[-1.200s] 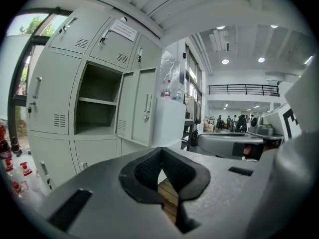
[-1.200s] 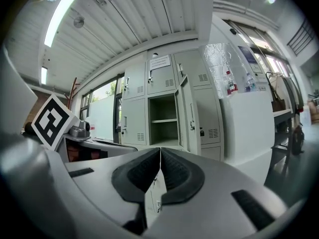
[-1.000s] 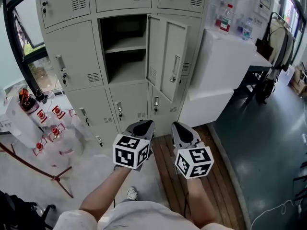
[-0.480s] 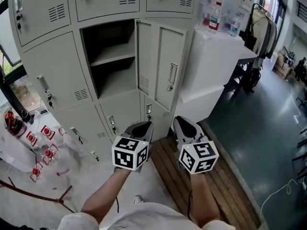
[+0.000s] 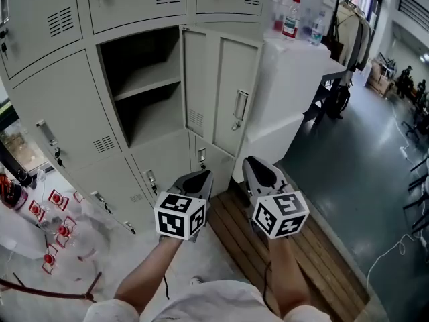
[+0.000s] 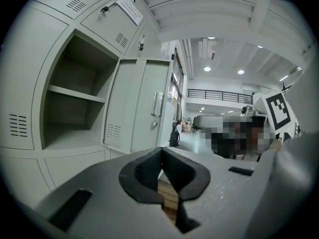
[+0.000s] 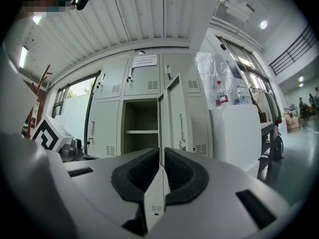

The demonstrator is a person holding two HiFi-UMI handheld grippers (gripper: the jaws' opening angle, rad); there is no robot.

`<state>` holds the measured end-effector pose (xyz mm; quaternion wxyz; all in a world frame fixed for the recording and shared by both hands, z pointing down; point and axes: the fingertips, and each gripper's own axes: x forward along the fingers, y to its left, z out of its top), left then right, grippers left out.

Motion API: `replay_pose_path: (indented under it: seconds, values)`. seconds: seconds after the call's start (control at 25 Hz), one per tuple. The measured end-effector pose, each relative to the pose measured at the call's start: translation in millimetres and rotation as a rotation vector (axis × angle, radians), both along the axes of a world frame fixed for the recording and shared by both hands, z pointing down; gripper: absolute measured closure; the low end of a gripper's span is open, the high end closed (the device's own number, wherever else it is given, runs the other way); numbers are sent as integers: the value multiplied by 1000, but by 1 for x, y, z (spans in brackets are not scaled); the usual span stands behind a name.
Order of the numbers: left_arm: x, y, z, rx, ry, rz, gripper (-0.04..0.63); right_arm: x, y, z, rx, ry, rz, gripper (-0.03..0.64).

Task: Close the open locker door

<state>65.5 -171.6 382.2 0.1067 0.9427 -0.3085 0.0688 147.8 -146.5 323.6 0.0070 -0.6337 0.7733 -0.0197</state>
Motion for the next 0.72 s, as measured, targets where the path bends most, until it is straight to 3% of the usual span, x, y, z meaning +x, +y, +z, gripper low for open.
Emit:
replay_pose_path:
  seconds: [0.4, 0.72]
  values:
    - [17, -33, 0, 7, -8, -19, 589, 22, -33, -8, 27, -4, -30, 568]
    - [46, -63, -11, 28, -1, -59, 589, 46, -64, -15, 53, -4, -110, 555]
